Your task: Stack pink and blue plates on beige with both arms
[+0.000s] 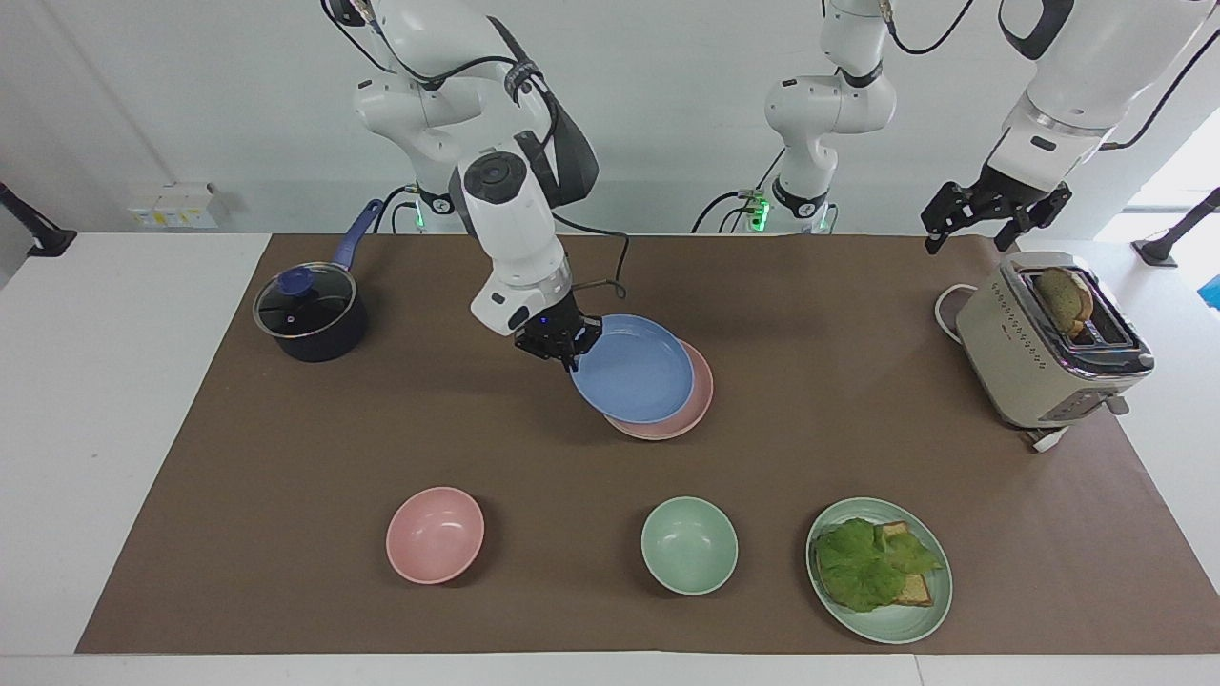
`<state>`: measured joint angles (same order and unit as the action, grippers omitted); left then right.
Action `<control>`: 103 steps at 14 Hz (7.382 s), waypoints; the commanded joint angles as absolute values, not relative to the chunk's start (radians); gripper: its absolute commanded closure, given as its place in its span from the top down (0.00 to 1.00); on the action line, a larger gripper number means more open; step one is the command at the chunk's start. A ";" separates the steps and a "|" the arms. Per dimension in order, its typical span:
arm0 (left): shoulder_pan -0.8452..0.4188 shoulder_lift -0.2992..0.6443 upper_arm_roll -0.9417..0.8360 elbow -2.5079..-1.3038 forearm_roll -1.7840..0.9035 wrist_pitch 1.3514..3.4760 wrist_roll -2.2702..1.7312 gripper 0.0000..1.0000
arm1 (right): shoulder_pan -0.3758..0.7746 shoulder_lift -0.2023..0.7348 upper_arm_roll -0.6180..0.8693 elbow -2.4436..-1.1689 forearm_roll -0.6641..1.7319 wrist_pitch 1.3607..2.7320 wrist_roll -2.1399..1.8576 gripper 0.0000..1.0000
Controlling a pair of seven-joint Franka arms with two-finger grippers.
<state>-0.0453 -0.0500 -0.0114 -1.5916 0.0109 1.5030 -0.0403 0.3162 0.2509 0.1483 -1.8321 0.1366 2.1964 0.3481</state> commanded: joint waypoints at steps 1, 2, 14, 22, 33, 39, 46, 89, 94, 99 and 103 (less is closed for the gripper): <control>-0.040 -0.067 -0.017 -1.609 0.020 1.503 -0.048 1.00 | 0.333 0.278 0.150 -1.825 0.155 2.220 0.351 0.00; -0.040 -0.067 -0.017 -1.609 0.020 1.503 -0.048 1.00 | 0.337 0.288 0.150 -1.828 0.153 2.223 0.347 0.00; -0.040 -0.067 -0.017 -1.609 0.020 1.503 -0.048 1.00 | 0.330 0.342 0.147 -1.859 0.319 2.287 0.173 0.00; -0.040 -0.067 -0.017 -1.611 0.020 1.503 -0.048 1.00 | 0.318 0.370 0.146 -1.867 0.318 2.332 0.117 0.00; -0.040 -0.067 -0.017 -1.609 0.020 1.503 -0.048 1.00 | 0.328 0.376 0.147 -1.879 0.318 2.355 0.118 0.24; -0.040 -0.067 -0.017 -1.609 0.020 1.503 -0.048 1.00 | 0.302 0.338 0.137 -1.858 0.250 2.284 0.126 1.00; -0.040 -0.067 -0.017 -1.609 0.020 1.503 -0.048 1.00 | 0.187 0.216 0.132 -1.847 -0.004 2.260 0.173 1.00; -0.040 -0.067 -0.017 -1.611 0.020 1.503 -0.048 1.00 | -0.020 -0.114 0.020 -1.660 0.002 1.569 0.155 1.00; -0.040 -0.067 -0.017 -1.611 0.020 1.503 -0.048 1.00 | -0.006 -0.115 0.014 -1.666 0.002 1.566 0.100 1.00; -0.040 -0.067 -0.017 -1.609 0.020 1.503 -0.048 1.00 | 0.064 -0.092 -0.072 -1.631 0.000 1.540 0.081 1.00; -0.040 -0.067 -0.017 -1.609 0.020 1.503 -0.048 1.00 | 0.071 -0.103 -0.075 -1.641 -0.002 1.536 0.080 1.00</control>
<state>-0.0453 -0.0499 -0.0113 -1.5916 0.0109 1.5030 -0.0403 0.0630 -0.1044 -0.0637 -1.6483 -0.0208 1.5449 0.1081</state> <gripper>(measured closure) 0.000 0.000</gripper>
